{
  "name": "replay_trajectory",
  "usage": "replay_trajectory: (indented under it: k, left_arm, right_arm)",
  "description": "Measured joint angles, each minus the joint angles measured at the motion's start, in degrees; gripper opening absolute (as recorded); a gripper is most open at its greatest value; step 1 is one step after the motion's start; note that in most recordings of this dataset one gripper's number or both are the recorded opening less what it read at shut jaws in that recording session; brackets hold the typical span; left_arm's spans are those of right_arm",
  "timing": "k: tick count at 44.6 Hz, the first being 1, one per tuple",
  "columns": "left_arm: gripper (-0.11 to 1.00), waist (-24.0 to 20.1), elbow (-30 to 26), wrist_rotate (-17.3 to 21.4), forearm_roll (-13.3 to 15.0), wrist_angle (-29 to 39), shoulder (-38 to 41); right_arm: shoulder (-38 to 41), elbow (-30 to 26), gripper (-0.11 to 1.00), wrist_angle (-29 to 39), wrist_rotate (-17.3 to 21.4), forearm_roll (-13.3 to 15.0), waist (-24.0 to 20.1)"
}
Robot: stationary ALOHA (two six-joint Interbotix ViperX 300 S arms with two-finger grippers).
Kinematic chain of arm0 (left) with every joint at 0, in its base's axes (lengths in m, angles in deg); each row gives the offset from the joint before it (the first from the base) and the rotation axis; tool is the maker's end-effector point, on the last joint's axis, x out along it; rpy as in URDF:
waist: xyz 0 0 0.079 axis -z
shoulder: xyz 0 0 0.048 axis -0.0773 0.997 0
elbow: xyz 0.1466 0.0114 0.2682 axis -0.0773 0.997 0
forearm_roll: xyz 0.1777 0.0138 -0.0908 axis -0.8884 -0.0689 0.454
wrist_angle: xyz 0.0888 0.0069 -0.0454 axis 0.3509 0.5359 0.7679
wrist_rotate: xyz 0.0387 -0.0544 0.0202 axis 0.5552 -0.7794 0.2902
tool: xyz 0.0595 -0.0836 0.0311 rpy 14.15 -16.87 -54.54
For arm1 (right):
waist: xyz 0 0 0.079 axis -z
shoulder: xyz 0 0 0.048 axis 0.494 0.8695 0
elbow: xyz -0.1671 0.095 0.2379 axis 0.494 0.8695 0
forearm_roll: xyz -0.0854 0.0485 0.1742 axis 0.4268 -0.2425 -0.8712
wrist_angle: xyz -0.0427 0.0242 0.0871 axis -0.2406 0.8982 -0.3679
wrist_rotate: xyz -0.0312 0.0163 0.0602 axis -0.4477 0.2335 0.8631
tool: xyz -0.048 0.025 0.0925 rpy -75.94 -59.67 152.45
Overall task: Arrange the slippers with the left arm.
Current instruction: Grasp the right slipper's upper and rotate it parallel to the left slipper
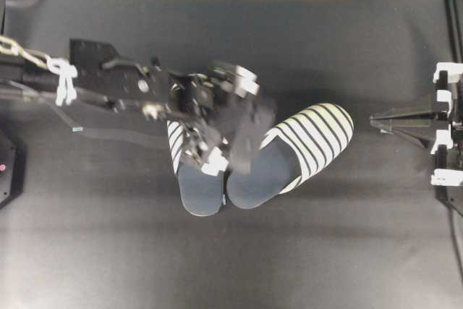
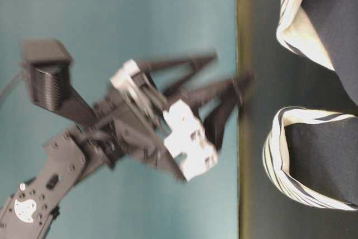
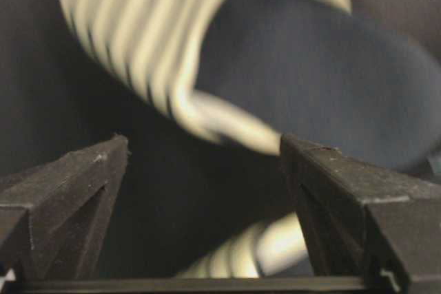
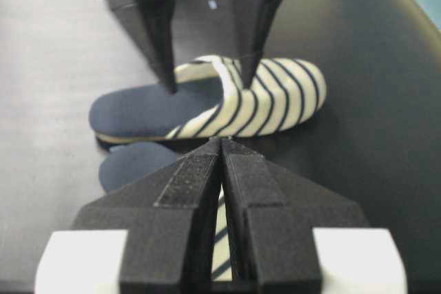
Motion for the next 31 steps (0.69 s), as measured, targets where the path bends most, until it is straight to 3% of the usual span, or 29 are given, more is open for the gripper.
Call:
replay_trajectory:
  k: [6, 12, 22, 27, 31]
  left_arm:
    - [0.86, -0.35, -1.76, 5.54, -0.09, -4.83, 3.78]
    - [0.85, -0.44, -4.04, 8.53, 0.00, -7.65, 8.26]
    - [0.81, -0.18, -8.17, 9.23, 0.00, -8.53, 14.94]
    - [0.69, -0.26, -9.23, 8.70, 0.00, -8.53, 16.44]
    - [0.49, -0.18, -9.49, 8.44, 0.00, -8.53, 16.52]
  right_arm:
    - [0.00, 0.09, 0.00, -0.18, 0.00, -0.18, -0.09]
    - [0.00, 0.18, 0.00, -0.35, 0.00, -0.18, -0.09]
    - [0.00, 0.35, 0.00, -0.88, 0.00, -0.18, -0.09]
    - [0.00, 0.53, 0.00, -0.97, 0.00, -0.26, -0.09]
    - [0.00, 0.53, 0.00, -0.97, 0.00, -0.18, -0.09]
